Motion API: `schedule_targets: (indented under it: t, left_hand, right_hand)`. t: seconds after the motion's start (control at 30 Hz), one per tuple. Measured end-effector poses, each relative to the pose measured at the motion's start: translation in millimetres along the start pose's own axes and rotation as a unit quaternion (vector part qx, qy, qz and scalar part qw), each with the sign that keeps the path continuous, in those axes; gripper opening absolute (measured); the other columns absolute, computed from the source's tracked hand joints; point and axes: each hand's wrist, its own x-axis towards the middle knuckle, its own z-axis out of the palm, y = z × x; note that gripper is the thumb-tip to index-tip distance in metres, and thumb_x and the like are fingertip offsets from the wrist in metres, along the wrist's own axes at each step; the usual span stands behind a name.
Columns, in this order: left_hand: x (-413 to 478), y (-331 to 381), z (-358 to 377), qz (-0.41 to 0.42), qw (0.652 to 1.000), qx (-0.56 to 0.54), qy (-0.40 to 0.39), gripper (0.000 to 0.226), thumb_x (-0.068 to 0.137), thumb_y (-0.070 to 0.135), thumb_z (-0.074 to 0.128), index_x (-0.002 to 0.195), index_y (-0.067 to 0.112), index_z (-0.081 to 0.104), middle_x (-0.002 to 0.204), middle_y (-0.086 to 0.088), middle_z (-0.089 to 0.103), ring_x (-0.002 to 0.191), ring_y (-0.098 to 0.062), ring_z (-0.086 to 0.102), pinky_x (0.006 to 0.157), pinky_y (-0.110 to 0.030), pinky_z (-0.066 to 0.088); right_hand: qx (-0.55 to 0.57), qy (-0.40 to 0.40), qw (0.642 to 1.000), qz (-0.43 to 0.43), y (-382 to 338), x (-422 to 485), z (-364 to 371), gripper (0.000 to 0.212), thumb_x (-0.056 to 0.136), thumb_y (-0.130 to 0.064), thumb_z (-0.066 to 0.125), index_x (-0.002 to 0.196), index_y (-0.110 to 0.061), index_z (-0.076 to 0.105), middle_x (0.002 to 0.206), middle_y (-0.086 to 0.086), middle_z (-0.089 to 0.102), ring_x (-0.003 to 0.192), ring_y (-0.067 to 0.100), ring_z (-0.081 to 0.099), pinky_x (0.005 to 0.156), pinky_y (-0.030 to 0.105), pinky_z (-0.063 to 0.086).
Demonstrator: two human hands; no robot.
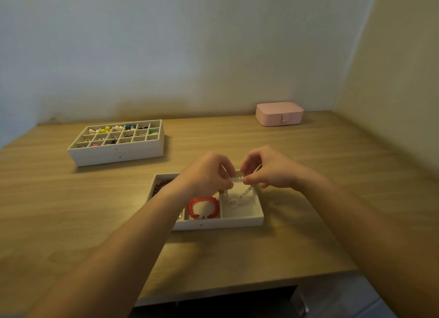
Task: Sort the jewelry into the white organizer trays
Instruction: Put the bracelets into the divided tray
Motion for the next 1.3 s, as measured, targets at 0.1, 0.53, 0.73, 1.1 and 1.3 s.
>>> schedule_targets:
  t: [0.1,0.53,0.73,1.1,1.3]
  left_hand:
    - [5,-1,4,0.005,0.999,0.044,0.030,0.021,0.083,0.022,0.079,0.101,0.026,0.070,0.090,0.011,0.068,0.082,-0.006,0.065,0.075,-0.029,0.057]
    - [2,-10,-5,0.049,0.997,0.054,-0.024,0.025,0.088,0.008,0.061,0.095,0.029,0.072,0.093,0.016,0.070,0.088,-0.002,0.063,0.082,-0.023,0.052]
    - [3,-7,3,0.055,0.986,0.156,-0.034,0.025,0.092,0.014,0.055,0.102,0.032,0.069,0.105,0.010,0.069,0.099,-0.011,0.061,0.089,-0.034,0.053]
    - [7,-4,4,0.033,0.995,0.084,0.045,0.023,0.092,0.016,0.054,0.096,0.033,0.070,0.100,0.013,0.069,0.092,-0.009,0.062,0.085,-0.035,0.054]
    - [11,4,4,0.026,0.997,0.038,0.068,0.021,0.093,0.019,0.055,0.093,0.035,0.067,0.103,0.015,0.066,0.097,-0.009,0.059,0.087,-0.035,0.052]
  right_hand:
    - [-0.062,0.045,0.997,-0.024,4,7,6,0.024,0.077,-0.007,0.085,0.084,-0.024,0.069,0.086,-0.002,0.073,0.082,0.012,0.070,0.073,0.028,0.058]
    - [-0.118,0.013,0.990,-0.075,13,8,11,0.022,0.089,-0.015,0.069,0.090,-0.037,0.067,0.092,-0.014,0.070,0.089,0.001,0.065,0.079,0.025,0.054]
    - [-0.142,0.005,0.988,-0.066,10,6,9,0.037,0.088,-0.003,0.056,0.096,-0.037,0.069,0.094,-0.015,0.071,0.093,0.001,0.067,0.088,0.028,0.057]
    - [-0.075,0.151,0.985,-0.031,24,9,-8,0.031,0.087,-0.003,0.055,0.098,-0.025,0.074,0.088,-0.011,0.073,0.088,0.005,0.067,0.084,0.027,0.053]
    - [-0.167,0.063,0.983,0.044,45,16,-8,0.022,0.092,-0.029,0.072,0.114,-0.028,0.074,0.106,-0.012,0.069,0.099,0.009,0.063,0.093,0.037,0.055]
